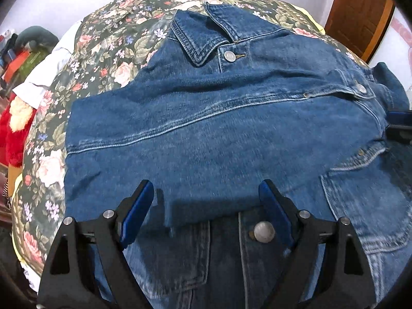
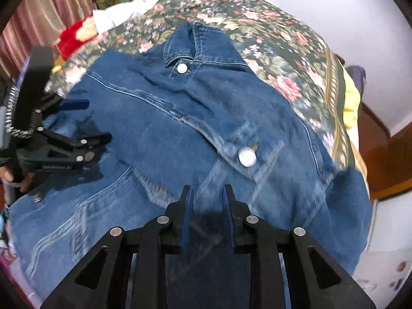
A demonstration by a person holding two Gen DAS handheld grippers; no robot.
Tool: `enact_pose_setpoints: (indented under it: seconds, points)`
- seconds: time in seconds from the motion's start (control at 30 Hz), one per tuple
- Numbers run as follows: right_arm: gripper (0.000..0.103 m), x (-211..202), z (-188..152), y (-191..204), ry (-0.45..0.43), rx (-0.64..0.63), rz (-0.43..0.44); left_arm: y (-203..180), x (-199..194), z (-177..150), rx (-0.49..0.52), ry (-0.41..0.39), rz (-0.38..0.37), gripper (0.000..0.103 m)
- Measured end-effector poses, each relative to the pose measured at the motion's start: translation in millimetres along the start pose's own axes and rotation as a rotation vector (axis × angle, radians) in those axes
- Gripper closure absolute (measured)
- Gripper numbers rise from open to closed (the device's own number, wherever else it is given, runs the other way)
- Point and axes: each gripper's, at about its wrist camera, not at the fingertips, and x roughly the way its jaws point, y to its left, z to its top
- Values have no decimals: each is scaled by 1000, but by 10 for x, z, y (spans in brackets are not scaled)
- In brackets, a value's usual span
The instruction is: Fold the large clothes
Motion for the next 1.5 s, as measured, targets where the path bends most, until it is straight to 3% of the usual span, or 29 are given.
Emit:
enact_pose_setpoints:
  seconds: [0.17, 0.3, 0.4, 0.53, 0.63, 0.7, 0.73, 0.77, 0.8, 0.83, 0.87, 0.97, 1.13, 1.27, 1.43, 1.5]
  points:
    - [84, -365, -331, -402, -51, 122, -102, -90, -275, 42, 18, -41, 6, 19]
    - [84, -612, -693, -913, -85, 287, -122, -174, -512, 209, 7, -100, 0, 19]
    - [84, -550, -919, -1251, -38, 380, -144, -254, -595, 354, -7, -126, -20, 19]
    - [84, -131, -1281, -1618, 131, 439, -234, -411, -564, 487, -7, -121, -50, 19]
    - [83, -145, -1475, -1733, 71, 458, -180, -570, -497, 537, 17, -108, -66, 19]
    - [77, -208, -1542, -1807, 71, 486, -194, -700, -439, 576, 46, -100, -68, 19]
    - [74, -223, -1559, -1831, 70, 494, -196, -752, -415, 594, 57, -97, -69, 19]
    - [56, -236, -1583, -1844, 71, 500, -209, -826, -384, 619, 73, -93, -71, 19]
    - [25, -242, -1615, -1869, 78, 501, -249, -885, -359, 640, 85, -90, -75, 19]
    - [14, -252, -1674, -1881, 85, 496, -326, -926, -336, 659, 95, -88, -82, 19]
    - [10, -271, -1694, -1887, 70, 491, -360, -979, -314, 678, 109, -87, -90, 19]
    - [10, -321, -1797, -2040, 39, 571, -272, -1154, -184, 740, 152, -71, -97, 19]
    - [11, -348, -2059, -2376, -11, 825, -48, -1377, 86, 827, 166, -44, -78, 19]
    - [22, -140, -2248, -2532, -7, 984, 88, -1456, 166, 890, 149, -24, -136, 19]
    - [38, 36, -2213, -2713, -46, 1097, 150, -1556, 197, 914, 177, -22, -125, 19]
    - [53, 67, -2193, -2760, -64, 1118, 155, -1557, 158, 910, 183, -35, -116, 19]
